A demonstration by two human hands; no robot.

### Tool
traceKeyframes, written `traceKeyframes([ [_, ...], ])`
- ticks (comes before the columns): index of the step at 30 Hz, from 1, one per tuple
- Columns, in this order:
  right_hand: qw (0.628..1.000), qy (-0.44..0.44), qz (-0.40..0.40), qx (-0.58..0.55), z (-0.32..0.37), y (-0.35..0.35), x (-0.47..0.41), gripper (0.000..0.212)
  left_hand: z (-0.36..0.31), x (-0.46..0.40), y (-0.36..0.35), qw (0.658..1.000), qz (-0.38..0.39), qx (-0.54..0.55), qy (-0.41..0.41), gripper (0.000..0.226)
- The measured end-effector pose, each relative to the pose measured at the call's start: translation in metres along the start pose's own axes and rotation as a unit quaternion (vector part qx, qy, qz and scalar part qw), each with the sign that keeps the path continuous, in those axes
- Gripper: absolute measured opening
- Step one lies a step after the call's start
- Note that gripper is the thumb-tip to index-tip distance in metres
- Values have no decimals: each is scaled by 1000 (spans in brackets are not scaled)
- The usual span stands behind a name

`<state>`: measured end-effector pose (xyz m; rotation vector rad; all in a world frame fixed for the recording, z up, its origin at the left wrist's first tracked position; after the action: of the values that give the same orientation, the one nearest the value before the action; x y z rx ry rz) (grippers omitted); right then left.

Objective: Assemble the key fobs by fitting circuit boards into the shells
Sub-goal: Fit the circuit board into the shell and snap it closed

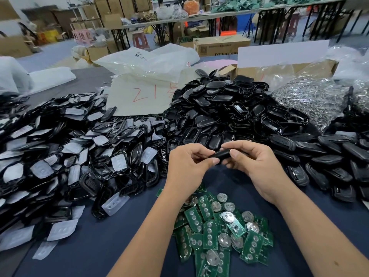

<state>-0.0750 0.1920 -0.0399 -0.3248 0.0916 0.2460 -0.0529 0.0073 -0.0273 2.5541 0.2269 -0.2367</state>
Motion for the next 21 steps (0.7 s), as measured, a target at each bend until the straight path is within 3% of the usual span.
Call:
traceKeyframes([
  [8,994,41,-12,98,3,0,2,22,1,-1,2,999,1,-20,-24,17],
  [13,985,76,-6,152,5,-5,3,25,-3,0,4,993,-15,-90,-76,19],
  [17,963,132,20,232,9,-17,6,26,-14,6,3,981,-23,-133,-142,36],
  [21,945,169,19,281,14,-21,7,22,-19,9,3,976,-38,-149,-155,46],
])
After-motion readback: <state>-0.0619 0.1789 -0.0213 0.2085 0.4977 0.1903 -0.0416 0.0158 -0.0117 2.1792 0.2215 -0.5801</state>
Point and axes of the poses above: each hand's wrist, its own x-axis away from the middle knuckle, its own y-axis out of the back of the hand, z = x × y, the point moved 4 cm from there along -x, towards the middle knuckle, and after that the axes turned 12 degrees about -x, right-handed, at the moved point
